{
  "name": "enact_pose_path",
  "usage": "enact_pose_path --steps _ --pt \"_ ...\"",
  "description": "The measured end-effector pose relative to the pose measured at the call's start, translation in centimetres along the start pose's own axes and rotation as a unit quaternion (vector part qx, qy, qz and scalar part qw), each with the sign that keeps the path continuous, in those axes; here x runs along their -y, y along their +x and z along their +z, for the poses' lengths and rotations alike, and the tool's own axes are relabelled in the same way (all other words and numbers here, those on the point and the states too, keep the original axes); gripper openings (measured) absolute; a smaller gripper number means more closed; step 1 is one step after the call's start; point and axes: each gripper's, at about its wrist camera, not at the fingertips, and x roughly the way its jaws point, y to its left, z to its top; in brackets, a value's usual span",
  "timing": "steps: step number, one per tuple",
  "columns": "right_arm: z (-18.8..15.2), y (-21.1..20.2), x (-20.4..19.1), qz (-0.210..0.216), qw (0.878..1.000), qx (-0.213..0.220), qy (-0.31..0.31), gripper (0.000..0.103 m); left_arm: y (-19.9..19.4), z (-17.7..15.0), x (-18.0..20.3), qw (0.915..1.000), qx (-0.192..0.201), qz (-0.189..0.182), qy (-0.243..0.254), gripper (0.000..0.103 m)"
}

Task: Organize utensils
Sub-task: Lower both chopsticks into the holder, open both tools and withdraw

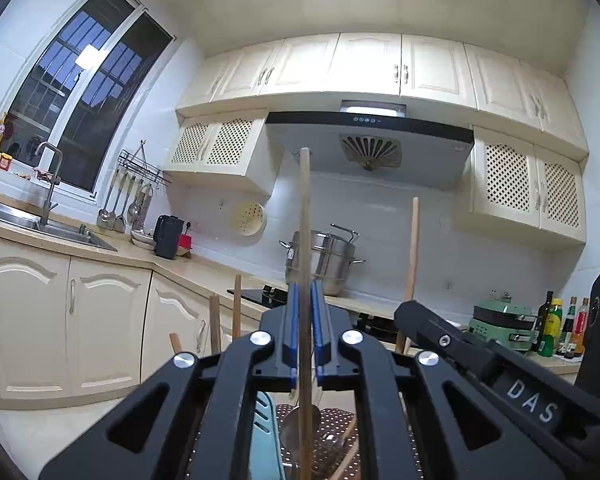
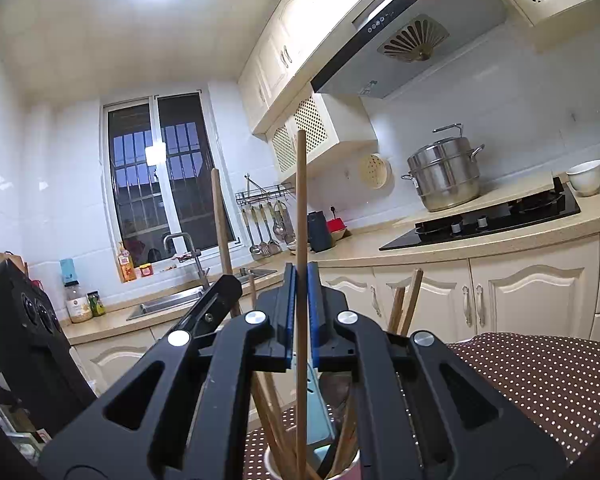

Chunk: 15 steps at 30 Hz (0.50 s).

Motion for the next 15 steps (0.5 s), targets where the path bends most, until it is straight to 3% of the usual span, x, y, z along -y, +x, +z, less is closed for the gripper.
enact_pose_path --steps 6,15 --pt "-1.1 0.6 0.3 -0.005 1.000 -0.007 -0.008 0.006 1.0 -1.6 -0.4 0.9996 -0.027 0.010 0.000 0.006" --pt "-2.0 1.0 -0.2 -0.009 0.999 -0.025 -0.025 0.006 -0.5 -3.1 -1.8 0.9970 -0.070 0.034 0.003 0.006"
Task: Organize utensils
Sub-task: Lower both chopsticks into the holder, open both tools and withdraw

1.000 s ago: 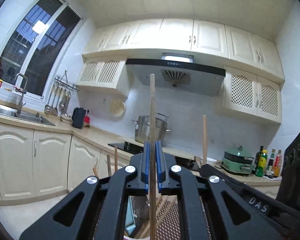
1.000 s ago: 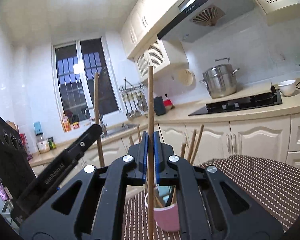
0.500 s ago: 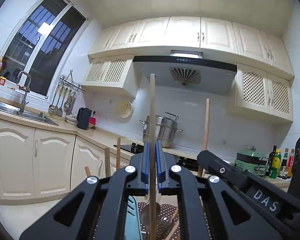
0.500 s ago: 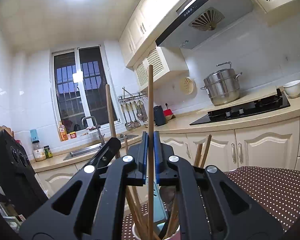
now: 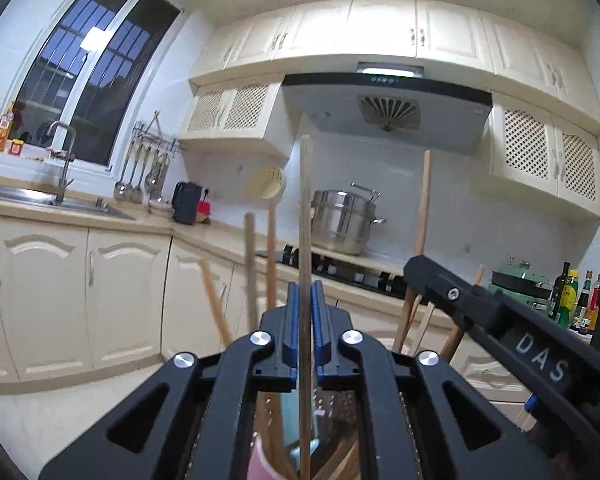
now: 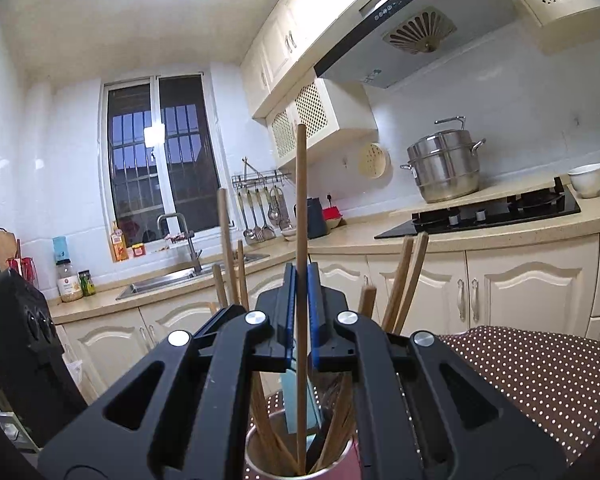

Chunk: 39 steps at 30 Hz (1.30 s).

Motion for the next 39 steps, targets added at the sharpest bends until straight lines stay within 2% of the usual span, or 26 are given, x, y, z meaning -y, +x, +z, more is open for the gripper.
enact_pose_path --steps 13,29,35,37,39 --pt "-1.2 -1.1 -1.1 -0.016 0.999 -0.040 -0.033 0.006 -2.6 -1.5 -0.7 0.9990 -0.037 -0.003 0.026 0.006" --pt "-2.7 -1.7 -1.3 -0.030 0.996 -0.074 -0.040 0.007 -4.2 -2.9 -0.6 0.9956 -0.073 -0.024 0.053 0.007" --pt "-3.0 -1.9 -1.3 -0.033 0.995 -0.082 -0.041 0.007 -4.6 -2.6 -1.1 0.9930 -0.094 -0.059 0.042 0.008" --pt "-3.1 -2.0 -1.3 -0.034 0.995 -0.085 -0.043 0.007 -4.9 -2.7 -1.1 0.9935 -0.090 -0.054 0.043 0.020" --pt "-3.2 -2.1 -1.2 -0.036 0.995 -0.088 -0.038 0.007 -5.2 -2.7 -1.5 0.9937 -0.090 -0.056 0.036 0.027"
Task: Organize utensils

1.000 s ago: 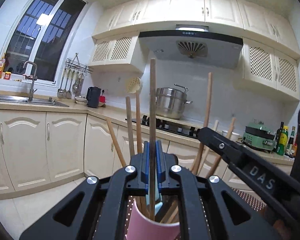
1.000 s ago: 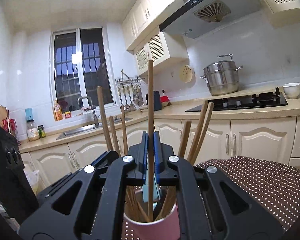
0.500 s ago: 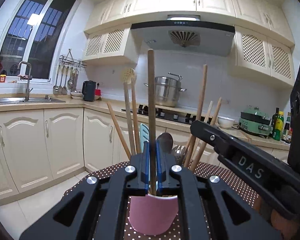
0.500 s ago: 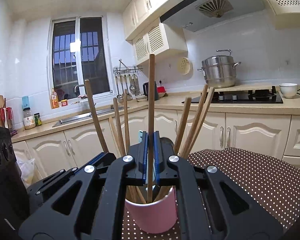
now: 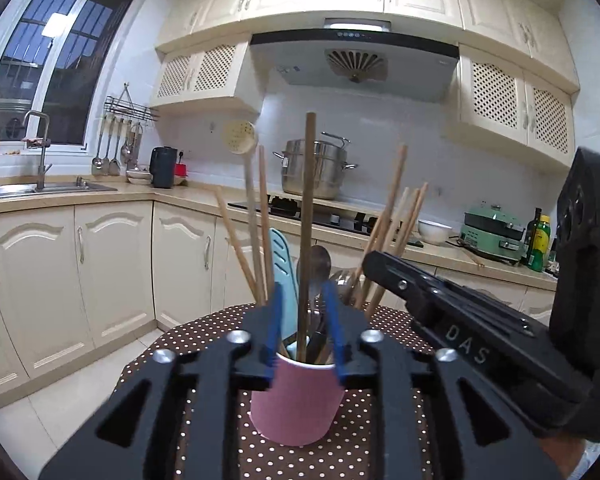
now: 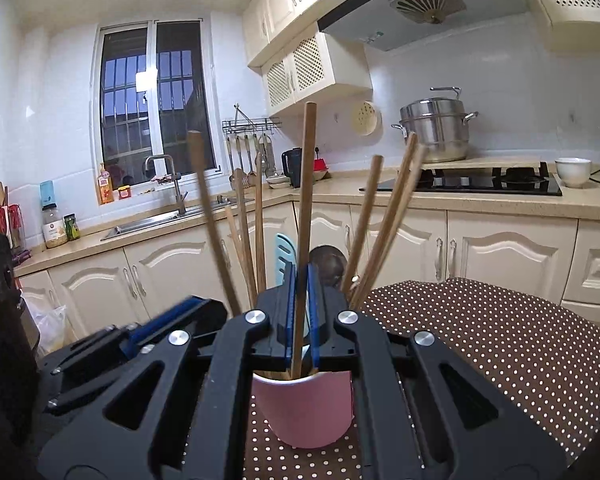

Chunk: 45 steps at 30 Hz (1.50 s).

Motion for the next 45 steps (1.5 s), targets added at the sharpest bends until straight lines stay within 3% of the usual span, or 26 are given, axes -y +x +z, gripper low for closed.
enact_pose_path --steps 5,14,17,23,37,39,41,45 --pt "-0.3 0.0 0.0 0.000 1.000 -0.013 0.000 0.007 -0.8 -0.1 -1.0 0.9997 -0.009 0.004 -0.021 0.037" --pt "-1.4 0.9 -0.8 0.005 0.999 -0.045 -0.011 0.007 -1.1 0.6 -3.2 0.9908 -0.045 0.118 -0.049 0.040" --pt "-1.9 1.2 -1.1 0.007 0.998 -0.062 -0.011 0.006 -1.1 0.7 -4.0 0.9866 -0.064 0.138 -0.058 0.040" --pt "-2.0 1.0 -1.6 0.006 0.998 -0.069 -0.014 0.007 -1.0 0.8 -4.7 0.9823 -0.092 0.150 -0.065 0.041" --pt "-0.9 -1.7 -2.6 -0.003 0.998 -0.061 -0.012 0.008 -3.9 2.2 -3.4 0.9827 -0.091 0.157 -0.040 0.066" --pt "-0.7 -2.3 -2.8 -0.005 0.998 -0.058 -0.014 0.013 -4.6 2.4 -3.1 0.9828 -0.087 0.159 -0.038 0.067" --pt "-0.5 -3.0 -2.9 -0.006 0.998 -0.054 -0.012 0.028 -5.4 2.6 -2.8 0.9833 -0.083 0.158 -0.036 0.068" --pt "-0.1 -4.7 -2.9 -0.008 0.999 -0.044 -0.006 0.033 -6.8 3.1 -1.9 0.9837 -0.079 0.158 -0.032 0.068"
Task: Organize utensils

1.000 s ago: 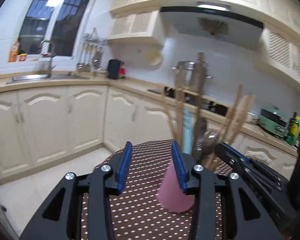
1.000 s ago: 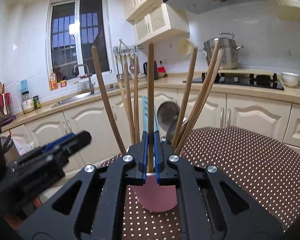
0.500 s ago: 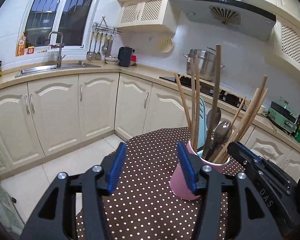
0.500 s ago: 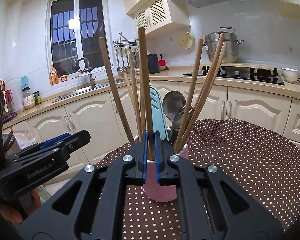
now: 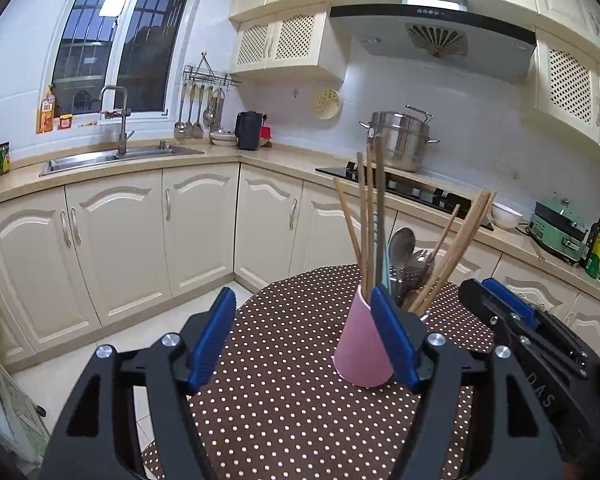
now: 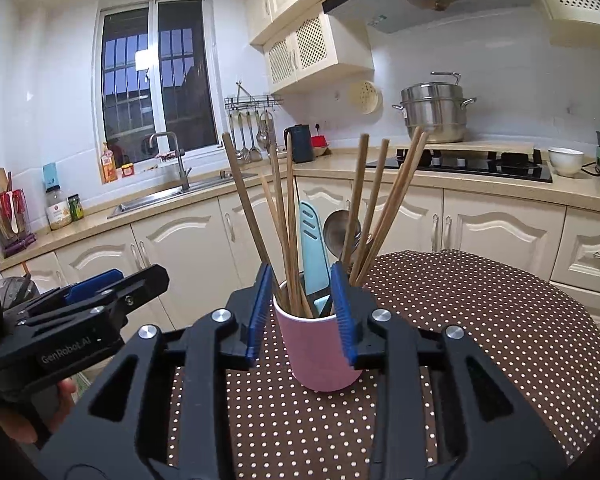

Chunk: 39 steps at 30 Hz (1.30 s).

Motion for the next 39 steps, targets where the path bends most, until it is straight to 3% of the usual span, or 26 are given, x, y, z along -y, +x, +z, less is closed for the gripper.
enact_pose_path --steps 2,6,19,29,34,39 --pt "0.2 -0.8 0.0 -0.002 1.000 0.006 0.002 0.048 -1.0 0.1 0.3 1.0000 0.004 0.001 0.007 0.069" --pt "0.6 -2.8 0.1 -0.003 1.000 0.014 0.007 0.048 -2.7 0.2 1.2 0.9997 0.009 0.008 0.021 0.069" --pt "0.6 -10.3 0.7 -0.047 0.998 -0.008 0.043 0.078 -11.0 -0.6 5.1 0.9912 0.052 0.022 0.120 0.086" --pt "1.6 -17.5 -2.3 -0.071 0.997 0.042 0.006 0.092 -17.3 -0.4 4.7 0.9915 0.096 0.006 0.087 0.087" --pt "1.8 -19.4 -4.2 -0.084 0.994 0.065 -0.035 0.094 -19.6 -0.5 4.4 0.9902 0.113 -0.010 0.082 0.089" --pt "1.9 -20.5 -5.2 -0.088 0.992 0.074 -0.049 0.095 -21.6 -0.6 4.3 0.9871 0.136 -0.002 0.084 0.090"
